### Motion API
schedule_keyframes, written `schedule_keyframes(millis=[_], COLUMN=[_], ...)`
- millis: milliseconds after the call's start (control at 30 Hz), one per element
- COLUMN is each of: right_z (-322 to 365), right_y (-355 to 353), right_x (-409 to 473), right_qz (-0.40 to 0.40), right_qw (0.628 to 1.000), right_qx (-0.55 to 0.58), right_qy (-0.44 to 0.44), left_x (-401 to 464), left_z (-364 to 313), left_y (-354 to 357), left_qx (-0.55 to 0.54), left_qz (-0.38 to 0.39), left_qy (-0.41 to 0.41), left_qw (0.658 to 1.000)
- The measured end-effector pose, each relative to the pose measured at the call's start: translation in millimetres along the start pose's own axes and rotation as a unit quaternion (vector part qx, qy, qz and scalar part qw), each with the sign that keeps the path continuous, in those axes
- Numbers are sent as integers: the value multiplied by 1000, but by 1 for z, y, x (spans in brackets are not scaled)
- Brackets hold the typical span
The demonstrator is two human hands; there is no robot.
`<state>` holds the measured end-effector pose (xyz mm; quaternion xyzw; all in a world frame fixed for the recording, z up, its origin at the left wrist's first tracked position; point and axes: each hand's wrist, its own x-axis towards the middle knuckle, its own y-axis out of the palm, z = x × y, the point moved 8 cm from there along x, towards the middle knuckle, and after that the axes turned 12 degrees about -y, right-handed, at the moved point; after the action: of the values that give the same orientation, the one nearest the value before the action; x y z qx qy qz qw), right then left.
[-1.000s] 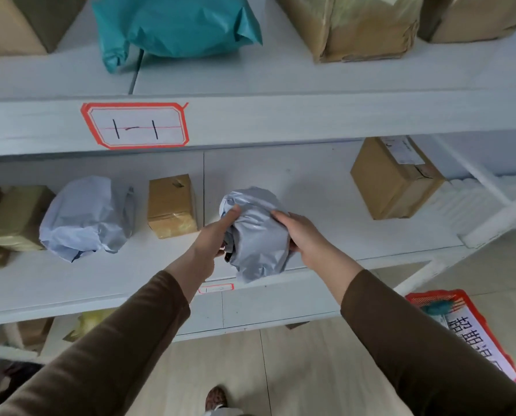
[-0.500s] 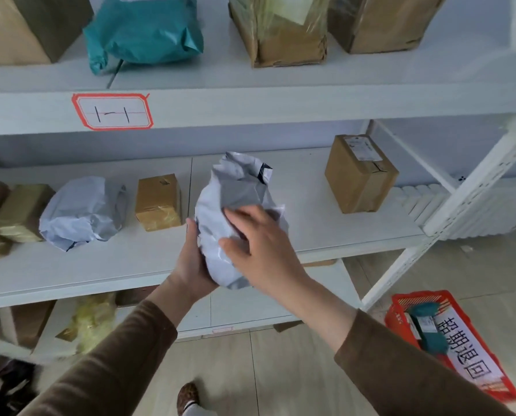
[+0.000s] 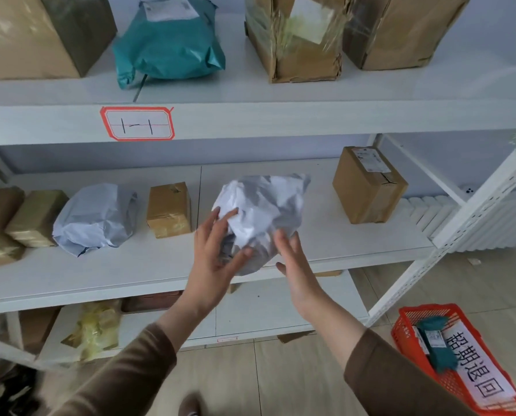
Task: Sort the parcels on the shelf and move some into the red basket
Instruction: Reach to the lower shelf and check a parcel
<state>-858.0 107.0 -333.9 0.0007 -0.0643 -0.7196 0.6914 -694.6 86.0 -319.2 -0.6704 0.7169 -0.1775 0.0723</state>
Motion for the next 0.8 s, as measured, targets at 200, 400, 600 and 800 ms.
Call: schedule_keyframes(millis=[200, 400, 600, 800], right_z=[-9, -23, -27, -36], right_y=[-10, -19, -25, -15], right_x=[8, 7, 7, 21], right_qz=[8, 34, 111, 115], right_qw=[996, 939, 942, 966], right_qx=[63, 306, 248, 154], right_qy=[67, 151, 199, 174], left_x=[-20, -26, -31, -19], left_z=[-2, 8, 11, 28], left_y=[0, -9, -9, -4], left_qx=[155, 298, 414, 443], left_qz=[-102, -132, -110, -74], left_qy=[100, 236, 374, 336], left_qw=[978, 915, 823, 828])
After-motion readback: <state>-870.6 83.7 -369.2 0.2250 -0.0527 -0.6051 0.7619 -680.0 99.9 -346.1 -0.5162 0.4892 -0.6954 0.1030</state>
